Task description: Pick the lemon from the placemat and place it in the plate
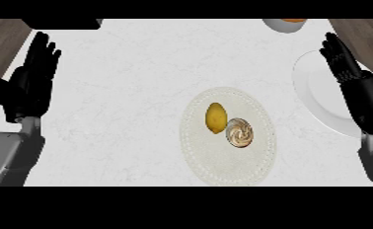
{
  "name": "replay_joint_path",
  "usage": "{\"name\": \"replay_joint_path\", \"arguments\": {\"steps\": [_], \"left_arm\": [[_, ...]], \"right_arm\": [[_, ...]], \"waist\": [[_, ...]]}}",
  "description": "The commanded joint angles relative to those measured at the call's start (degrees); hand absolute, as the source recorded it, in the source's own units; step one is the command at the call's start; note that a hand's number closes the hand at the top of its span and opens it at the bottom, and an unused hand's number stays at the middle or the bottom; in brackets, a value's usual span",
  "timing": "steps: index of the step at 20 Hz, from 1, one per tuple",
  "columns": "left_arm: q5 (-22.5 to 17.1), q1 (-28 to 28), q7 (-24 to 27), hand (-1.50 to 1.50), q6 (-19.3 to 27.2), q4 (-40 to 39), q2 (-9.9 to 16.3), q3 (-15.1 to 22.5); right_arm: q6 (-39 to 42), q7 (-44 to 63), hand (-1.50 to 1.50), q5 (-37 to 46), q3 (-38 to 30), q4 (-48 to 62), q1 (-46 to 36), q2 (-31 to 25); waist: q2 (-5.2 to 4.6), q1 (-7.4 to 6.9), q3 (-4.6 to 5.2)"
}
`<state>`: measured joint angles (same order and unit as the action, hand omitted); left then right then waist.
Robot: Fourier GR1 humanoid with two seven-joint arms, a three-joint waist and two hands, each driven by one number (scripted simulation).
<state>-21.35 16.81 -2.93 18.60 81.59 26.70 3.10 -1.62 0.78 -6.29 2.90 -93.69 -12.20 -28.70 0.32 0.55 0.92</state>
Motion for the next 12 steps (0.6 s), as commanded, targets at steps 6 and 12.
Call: {"name": "replay_joint_path", "arguments": {"steps": [6,12], "left_arm": [[1.48,-11.47,-5.55,0.0,-3.54,-5.66,-7.39,11.53],[0.18,-16.18,-3.39,0.0,-6.44,-3.48,-8.54,13.05]], "right_arm": [[-13.44,0.95,1.5,3.09,-5.88,2.17,-7.83,6.71],[-34.66,-1.85,-1.5,19.65,-5.97,3.97,3.73,12.23]], "waist": [[-0.7,-0.98,-0.89],[-0.28,-0.54,-0.95]]}}
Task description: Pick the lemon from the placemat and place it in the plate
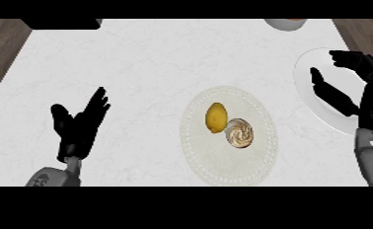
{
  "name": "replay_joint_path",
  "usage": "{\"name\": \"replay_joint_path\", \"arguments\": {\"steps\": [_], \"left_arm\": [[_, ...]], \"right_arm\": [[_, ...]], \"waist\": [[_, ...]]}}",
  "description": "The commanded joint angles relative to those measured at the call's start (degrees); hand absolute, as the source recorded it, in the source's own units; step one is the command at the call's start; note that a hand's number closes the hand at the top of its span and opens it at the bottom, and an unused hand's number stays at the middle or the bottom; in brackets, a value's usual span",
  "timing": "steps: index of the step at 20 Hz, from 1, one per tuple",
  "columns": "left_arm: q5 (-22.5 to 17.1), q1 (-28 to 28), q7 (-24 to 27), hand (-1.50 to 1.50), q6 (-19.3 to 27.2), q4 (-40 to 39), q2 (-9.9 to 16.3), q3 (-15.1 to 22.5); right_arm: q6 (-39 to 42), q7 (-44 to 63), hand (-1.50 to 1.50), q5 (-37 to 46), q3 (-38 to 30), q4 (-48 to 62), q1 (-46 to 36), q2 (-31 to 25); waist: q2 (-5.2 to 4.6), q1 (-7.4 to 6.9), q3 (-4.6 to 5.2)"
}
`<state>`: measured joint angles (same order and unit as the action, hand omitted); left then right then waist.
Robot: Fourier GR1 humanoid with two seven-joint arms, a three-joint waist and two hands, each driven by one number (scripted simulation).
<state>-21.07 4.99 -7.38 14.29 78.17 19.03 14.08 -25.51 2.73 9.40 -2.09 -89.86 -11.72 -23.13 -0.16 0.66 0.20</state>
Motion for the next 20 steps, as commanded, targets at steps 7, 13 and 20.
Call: {"name": "replay_joint_path", "arguments": {"steps": [7,13,20], "left_arm": [[2.33,-5.64,0.98,0.0,-3.57,0.67,-2.5,0.5],[2.34,-3.53,-2.13,0.0,-1.81,0.9,-3.01,0.96],[3.81,-2.69,-3.58,0.0,-0.54,2.51,-4.21,1.57]], "right_arm": [[-9.66,-4.64,-1.5,11.12,7.73,-10.2,13.26,11.15],[7.17,16.59,-1.5,17.16,13.43,-14.26,13.09,-0.68],[20.73,40.6,-1.5,25.74,21.25,-19.63,3.29,-0.72]], "waist": [[0.24,-0.55,-0.18],[0.33,-0.22,0.03],[0.29,-0.92,-0.07]]}}
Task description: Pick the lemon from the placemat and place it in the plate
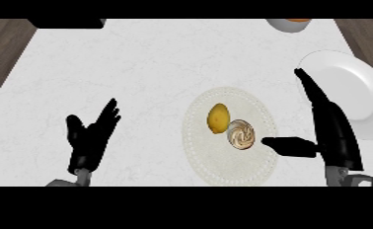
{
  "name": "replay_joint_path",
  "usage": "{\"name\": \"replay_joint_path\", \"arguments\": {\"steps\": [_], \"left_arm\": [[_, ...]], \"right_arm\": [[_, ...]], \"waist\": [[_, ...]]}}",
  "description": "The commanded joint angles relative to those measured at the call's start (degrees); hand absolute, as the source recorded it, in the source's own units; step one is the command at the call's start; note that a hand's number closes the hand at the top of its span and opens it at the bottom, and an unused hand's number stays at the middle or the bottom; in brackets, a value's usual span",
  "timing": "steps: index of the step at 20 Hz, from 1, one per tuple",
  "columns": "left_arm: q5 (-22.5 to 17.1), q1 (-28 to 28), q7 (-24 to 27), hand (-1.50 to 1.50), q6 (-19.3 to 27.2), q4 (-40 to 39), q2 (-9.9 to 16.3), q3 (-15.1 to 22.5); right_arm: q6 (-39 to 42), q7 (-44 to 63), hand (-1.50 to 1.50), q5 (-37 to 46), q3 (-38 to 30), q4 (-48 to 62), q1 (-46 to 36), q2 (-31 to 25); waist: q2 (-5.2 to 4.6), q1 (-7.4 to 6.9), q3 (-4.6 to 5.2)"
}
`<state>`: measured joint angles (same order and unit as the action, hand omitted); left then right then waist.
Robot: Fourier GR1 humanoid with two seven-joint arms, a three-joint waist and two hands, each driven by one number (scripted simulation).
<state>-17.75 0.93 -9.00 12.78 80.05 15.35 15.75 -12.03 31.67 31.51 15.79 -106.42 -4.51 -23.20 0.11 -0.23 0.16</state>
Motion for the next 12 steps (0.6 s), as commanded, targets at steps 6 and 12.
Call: {"name": "replay_joint_path", "arguments": {"steps": [6,12], "left_arm": [[1.86,-0.91,-0.1,0.0,-1.12,0.07,-0.48,-1.25],[4.02,-0.15,-4.19,0.0,0.36,3.32,-2.5,-1.0]], "right_arm": [[11.26,20.07,-1.5,10.08,9.62,1.12,-9.06,8.83],[11.77,22.94,-1.5,16.69,10.3,7.75,-11.0,14.59]], "waist": [[-0.08,-0.02,-0.14],[-0.06,0.12,-0.16]]}}
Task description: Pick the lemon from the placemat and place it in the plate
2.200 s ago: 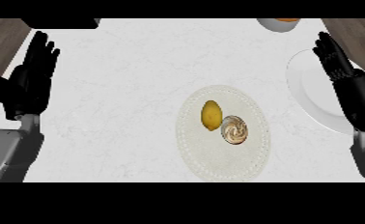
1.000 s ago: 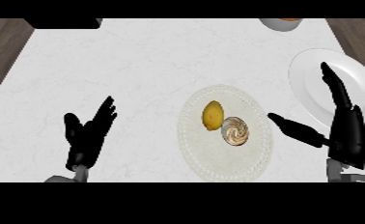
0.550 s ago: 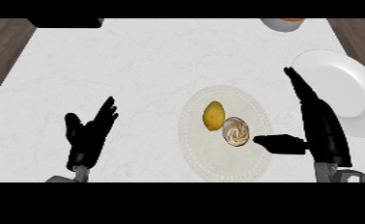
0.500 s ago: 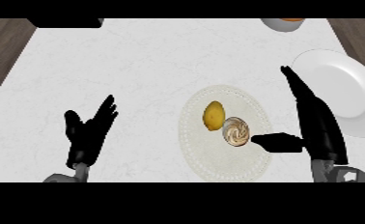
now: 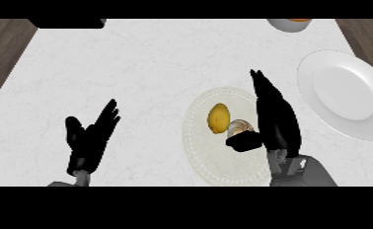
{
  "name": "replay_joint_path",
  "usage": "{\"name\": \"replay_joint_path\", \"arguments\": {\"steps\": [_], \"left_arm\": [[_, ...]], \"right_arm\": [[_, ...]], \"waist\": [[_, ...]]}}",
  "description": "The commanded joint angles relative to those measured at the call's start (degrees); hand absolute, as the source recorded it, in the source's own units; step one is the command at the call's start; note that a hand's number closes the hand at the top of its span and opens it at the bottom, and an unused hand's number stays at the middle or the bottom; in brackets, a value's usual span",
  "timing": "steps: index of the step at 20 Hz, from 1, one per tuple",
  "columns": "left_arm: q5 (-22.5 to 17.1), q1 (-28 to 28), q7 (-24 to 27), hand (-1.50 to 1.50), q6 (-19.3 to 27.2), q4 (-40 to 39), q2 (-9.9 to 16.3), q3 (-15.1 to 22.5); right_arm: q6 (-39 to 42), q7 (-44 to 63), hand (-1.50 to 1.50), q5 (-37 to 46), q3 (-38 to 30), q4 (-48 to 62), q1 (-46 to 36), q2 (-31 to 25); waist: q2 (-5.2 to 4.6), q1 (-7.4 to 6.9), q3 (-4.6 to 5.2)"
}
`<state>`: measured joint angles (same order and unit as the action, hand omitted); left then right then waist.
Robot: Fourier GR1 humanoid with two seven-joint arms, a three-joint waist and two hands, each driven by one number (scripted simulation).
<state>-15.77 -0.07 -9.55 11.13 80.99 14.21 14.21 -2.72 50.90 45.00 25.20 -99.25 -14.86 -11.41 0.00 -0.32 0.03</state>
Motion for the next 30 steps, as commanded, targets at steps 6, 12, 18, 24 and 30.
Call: {"name": "replay_joint_path", "arguments": {"steps": [6,12,18,24,30], "left_arm": [[2.65,1.85,1.32,0.0,-2.12,-5.06,-3.24,-2.55],[4.7,-2.09,1.2,0.0,-2.18,-1.1,-4.62,-2.54],[5.95,-0.71,0.27,0.0,-2.87,-0.91,-5.37,-3.75],[4.41,0.65,-1.14,0.0,-7.05,-1.58,-3.52,-8.73],[6.72,-0.33,-2.72,0.0,-5.67,0.78,-6.61,-7.09]], "right_arm": [[2.71,0.66,-1.5,2.46,-0.2,6.98,-0.16,8.42],[-4.07,-0.83,-1.5,4.68,2.54,15.23,-1.84,11.28],[-2.99,0.62,-1.5,9.51,3.25,17.83,-0.45,11.38],[0.07,3.67,-1.5,7.19,0.58,19.97,-6.65,11.4],[-4.46,-4.69,-1.5,4.78,-2.94,32.67,-9.47,11.41]], "waist": [[-0.02,0.26,-0.02],[0.0,0.0,-0.03],[0.02,0.09,-0.03],[0.02,0.11,-0.03],[-0.04,0.0,-0.03]]}}
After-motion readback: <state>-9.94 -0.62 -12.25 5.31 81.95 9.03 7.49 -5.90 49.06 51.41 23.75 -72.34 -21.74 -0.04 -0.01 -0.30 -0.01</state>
